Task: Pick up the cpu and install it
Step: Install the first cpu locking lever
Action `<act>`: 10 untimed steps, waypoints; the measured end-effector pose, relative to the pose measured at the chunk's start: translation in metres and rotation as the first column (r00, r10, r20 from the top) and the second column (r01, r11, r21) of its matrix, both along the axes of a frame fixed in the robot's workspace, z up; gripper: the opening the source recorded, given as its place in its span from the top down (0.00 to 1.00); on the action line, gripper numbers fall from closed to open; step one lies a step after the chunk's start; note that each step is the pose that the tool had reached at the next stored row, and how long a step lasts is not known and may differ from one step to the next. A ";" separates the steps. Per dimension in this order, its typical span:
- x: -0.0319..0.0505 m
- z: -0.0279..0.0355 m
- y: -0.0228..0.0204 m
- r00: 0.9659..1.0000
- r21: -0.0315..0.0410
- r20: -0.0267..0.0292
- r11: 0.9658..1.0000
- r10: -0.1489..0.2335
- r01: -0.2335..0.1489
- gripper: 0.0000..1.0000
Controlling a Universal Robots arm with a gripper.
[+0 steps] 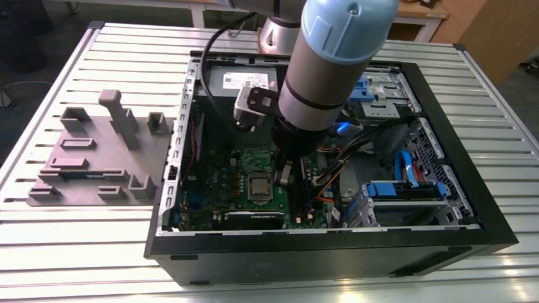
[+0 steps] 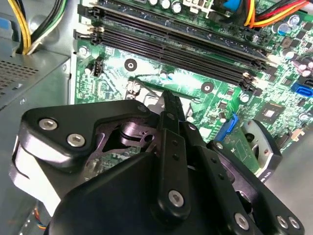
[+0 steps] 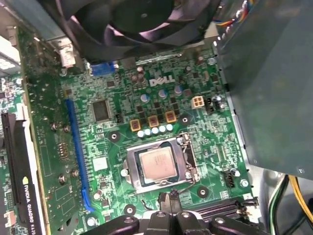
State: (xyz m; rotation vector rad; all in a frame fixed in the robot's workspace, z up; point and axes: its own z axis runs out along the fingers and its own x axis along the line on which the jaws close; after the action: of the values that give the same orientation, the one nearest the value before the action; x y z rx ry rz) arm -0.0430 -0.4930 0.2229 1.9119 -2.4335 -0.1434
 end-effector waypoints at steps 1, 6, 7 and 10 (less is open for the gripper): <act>-0.0004 -0.0002 -0.0013 1.000 0.000 0.000 1.000 0.003 -0.003 0.90; -0.0009 -0.0042 -0.0074 1.000 0.000 0.001 1.000 0.007 -0.007 0.90; -0.0009 -0.0059 -0.0079 1.000 0.000 0.001 1.000 0.008 -0.008 0.90; -0.0009 -0.0100 -0.0104 1.000 0.000 0.000 1.000 0.019 -0.019 0.90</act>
State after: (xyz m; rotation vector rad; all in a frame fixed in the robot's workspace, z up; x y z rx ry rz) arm -0.0439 -0.5034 0.2128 1.9354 -2.4146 -0.1427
